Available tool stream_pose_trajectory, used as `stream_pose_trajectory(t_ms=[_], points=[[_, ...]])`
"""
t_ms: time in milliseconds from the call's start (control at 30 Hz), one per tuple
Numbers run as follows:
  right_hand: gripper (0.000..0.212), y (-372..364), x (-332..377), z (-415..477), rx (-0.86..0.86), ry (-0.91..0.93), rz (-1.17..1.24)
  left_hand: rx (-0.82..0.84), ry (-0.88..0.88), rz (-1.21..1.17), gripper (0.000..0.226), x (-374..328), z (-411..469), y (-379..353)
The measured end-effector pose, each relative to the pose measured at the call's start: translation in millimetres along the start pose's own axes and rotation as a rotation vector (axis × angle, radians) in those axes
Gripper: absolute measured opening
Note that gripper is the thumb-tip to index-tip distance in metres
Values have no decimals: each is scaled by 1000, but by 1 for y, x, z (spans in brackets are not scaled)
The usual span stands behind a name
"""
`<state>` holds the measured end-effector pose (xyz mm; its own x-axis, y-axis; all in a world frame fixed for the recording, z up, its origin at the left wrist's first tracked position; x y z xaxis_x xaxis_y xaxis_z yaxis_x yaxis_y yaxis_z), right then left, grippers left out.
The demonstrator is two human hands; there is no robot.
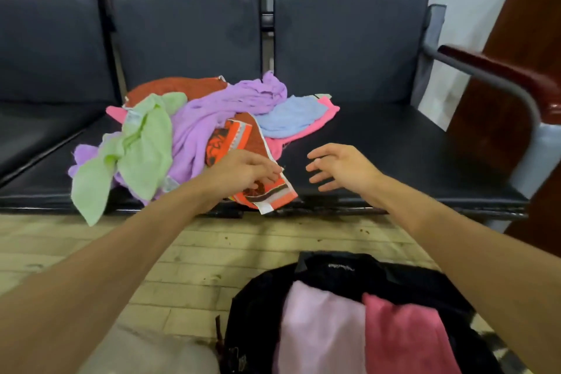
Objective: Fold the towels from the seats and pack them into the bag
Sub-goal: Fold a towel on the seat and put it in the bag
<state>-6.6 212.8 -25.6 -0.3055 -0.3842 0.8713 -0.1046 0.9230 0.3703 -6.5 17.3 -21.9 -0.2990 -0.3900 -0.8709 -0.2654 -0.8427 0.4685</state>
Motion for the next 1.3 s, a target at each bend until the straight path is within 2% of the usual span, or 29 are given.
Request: stream_pose_trajectory(t_ms=[100,167,233,333,433,567,700,833,933,1000,1067,1133,1200,1300], points=[[28,-15,17,20,7,33,-18,-195,19,-26,20,26,1,22],[28,-32,24,36,16,50,-34,-314,14,105,20,44,3,36],[28,-54,29,51,25,64,-57,-378,43,223,21,57,0,46],[23,-88,29,71,53,80,-82,-451,108,247,27,72,-2,58],[17,-113,26,84,34,113,-131,-553,92,357,38,81,-3,71],[12,-119,22,89,-19,108,-116,-502,99,573,45,96,-5,79],[14,-117,20,84,12,91,-111,-416,107,821,25,104,-3,79],[22,-115,22,77,42,80,-124,-430,103,908,10,99,-1,81],[24,-112,23,71,53,96,-138,-566,-53,721,5,84,1,83],[21,-109,28,69,21,124,-125,-646,-156,457,8,65,0,81],[14,-108,35,67,-7,151,-52,-664,-170,198,11,45,0,76],[17,-111,45,64,50,119,159,-673,-193,22,16,31,0,72],[28,-114,56,60,165,27,447,-647,-224,-95,20,20,-1,67],[38,-113,69,56,308,-118,841,-521,-240,-276,27,12,2,54]])
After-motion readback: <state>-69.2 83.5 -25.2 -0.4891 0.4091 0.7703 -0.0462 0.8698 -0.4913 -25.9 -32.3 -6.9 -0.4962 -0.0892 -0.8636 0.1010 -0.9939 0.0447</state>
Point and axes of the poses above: each hand's wrist, its own z-axis towards the middle knuckle, its own y-axis out of the back of the hand, x = y × z, the point moved 3 cm from there along z, towards the middle knuckle, and after that the axes turned 14 degrees about -y, right-handed, at the moved point
